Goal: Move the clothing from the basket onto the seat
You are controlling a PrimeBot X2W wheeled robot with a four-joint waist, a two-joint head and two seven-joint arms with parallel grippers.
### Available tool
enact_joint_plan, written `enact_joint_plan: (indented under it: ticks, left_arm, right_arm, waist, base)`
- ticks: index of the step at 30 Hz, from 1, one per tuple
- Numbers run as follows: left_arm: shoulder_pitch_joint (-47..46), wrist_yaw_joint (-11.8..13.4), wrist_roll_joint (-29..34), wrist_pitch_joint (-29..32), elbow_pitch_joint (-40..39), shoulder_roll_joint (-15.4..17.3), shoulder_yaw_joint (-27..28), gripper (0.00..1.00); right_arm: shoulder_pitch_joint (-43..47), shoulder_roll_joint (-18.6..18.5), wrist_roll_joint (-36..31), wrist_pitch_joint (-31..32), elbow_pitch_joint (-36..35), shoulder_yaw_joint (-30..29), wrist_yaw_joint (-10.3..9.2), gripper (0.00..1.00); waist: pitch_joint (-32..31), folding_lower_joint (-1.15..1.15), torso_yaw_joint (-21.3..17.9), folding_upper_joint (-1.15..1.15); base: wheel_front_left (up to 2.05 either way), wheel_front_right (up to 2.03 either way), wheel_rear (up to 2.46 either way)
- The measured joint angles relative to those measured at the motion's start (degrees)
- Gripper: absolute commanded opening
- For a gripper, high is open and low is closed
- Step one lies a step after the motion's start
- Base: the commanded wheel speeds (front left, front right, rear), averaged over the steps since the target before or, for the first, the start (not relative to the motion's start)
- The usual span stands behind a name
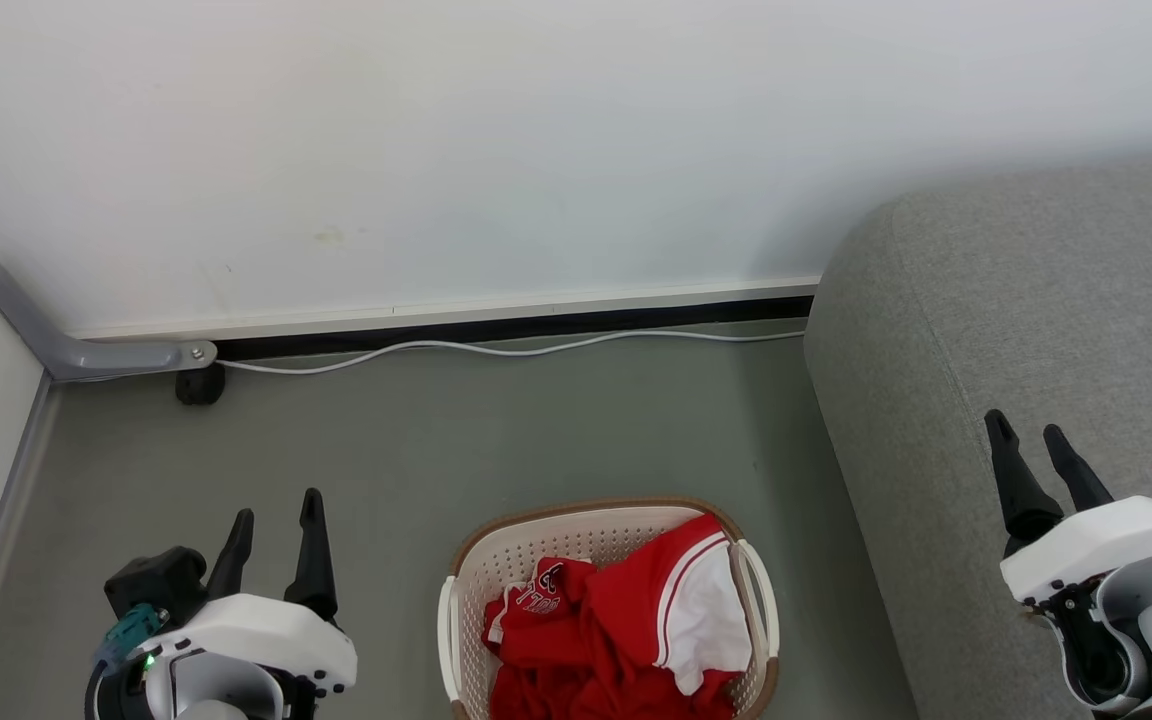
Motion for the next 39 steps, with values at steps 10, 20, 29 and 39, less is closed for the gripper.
enact_joint_plan:
  ticks: [10,20,29,39]
  left_arm:
    - [-0.2,2.6,7.1,-1.8,-2.4,0.1,-1.1,1.0]
    - [-1.2,4.0,13.0,-3.4,-2.6,0.1,-2.0,1.0]
    - [-1.7,4.5,18.2,-4.9,-1.2,0.1,-2.4,1.0]
    - [-2.6,5.9,22.0,-6.0,-0.8,-0.1,-1.4,1.0]
  right_arm:
    - [-1.1,-1.3,-5.7,-1.6,-0.4,0.1,0.0,1.0]
    - [-2.8,-2.9,-9.5,-3.3,0.5,3.8,0.0,1.0]
    - [-5.1,-5.0,-12.3,-4.7,2.3,6.8,0.01,1.0]
    - [-6.5,-6.1,-16.1,-6.1,3.6,7.7,0.01,1.0]
  waist:
    - [0.5,0.0,0.0,0.0]
    - [0.8,0.0,0.1,0.0]
    - [0.9,0.0,0.2,0.0]
    - [1.0,0.0,0.3,0.0]
  base:
    - [0.0,0.0,0.0]
    - [0.0,0.0,0.0]
    - [0.0,0.0,0.0]
    - [0.0,0.0,0.0]
